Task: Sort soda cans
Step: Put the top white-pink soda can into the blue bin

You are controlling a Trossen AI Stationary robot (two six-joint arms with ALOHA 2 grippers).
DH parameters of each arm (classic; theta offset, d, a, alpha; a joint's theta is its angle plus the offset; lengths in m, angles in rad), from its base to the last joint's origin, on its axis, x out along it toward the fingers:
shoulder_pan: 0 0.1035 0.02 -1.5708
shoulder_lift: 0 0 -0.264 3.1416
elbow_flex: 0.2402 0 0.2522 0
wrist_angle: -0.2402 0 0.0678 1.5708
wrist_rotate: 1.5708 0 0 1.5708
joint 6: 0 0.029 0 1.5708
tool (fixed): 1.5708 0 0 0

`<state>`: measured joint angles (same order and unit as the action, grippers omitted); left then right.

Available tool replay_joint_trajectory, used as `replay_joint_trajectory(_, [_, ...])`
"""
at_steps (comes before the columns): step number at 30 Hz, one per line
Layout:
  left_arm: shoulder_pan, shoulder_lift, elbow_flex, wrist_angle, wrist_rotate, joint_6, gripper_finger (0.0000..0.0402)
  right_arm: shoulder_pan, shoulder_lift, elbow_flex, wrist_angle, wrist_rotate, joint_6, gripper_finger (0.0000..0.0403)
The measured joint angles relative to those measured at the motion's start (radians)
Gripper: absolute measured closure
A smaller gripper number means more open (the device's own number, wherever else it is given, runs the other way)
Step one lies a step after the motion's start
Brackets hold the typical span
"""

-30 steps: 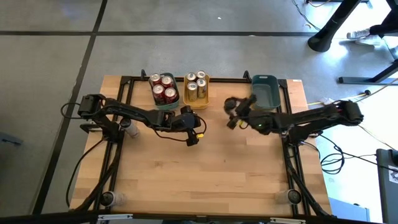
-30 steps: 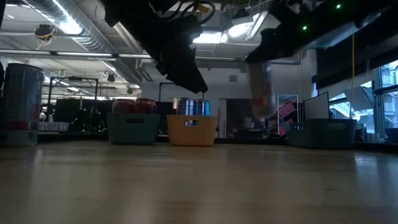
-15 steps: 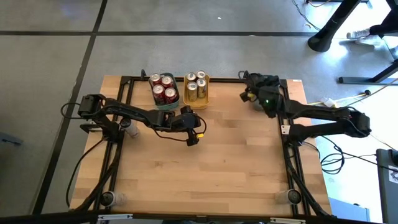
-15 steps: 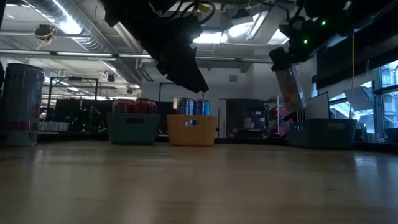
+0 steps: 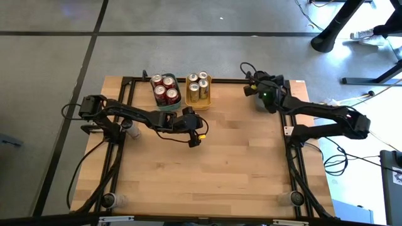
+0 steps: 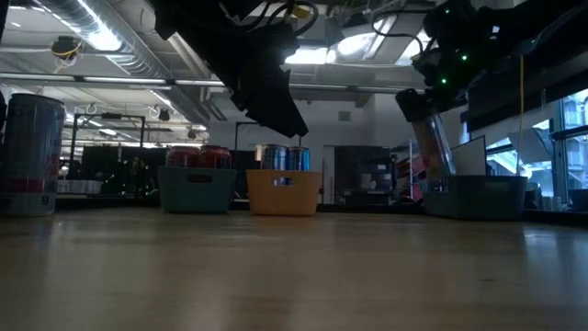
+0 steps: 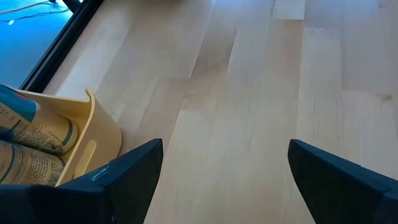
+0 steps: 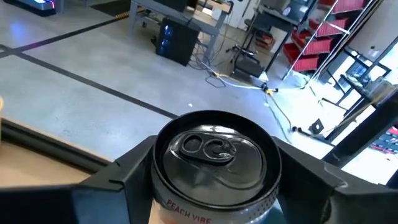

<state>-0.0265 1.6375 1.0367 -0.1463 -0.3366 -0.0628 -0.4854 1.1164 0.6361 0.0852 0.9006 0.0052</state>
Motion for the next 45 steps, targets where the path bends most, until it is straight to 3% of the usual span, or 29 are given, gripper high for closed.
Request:
replay_joint_trajectory(16, [0.000, 0.000, 0.000, -0.001, 0.000, -0.008, 0.0068, 0.000, 0.000, -0.089, -0.081, 0.003, 0.199, 0.0152])
replay_joint_trajectory(23, [0.000, 0.000, 0.000, 0.001, 0.000, 0.005, 0.0068, 0.001, 0.034, -0.090, -0.049, -0.069, 0.246, 0.0152])
replay_joint_trajectory(41, [0.002, 0.000, 0.000, 0.001, 0.000, 0.021, 0.0068, 0.005, 0.243, -0.090, 0.346, -0.310, 0.255, 0.0152])
replay_joint_trajectory(45, [0.002, 0.000, 0.000, 0.001, 0.000, 0.019, 0.0068, 0.047, 0.300, -0.088, 0.427, -0.318, 0.200, 0.0152])
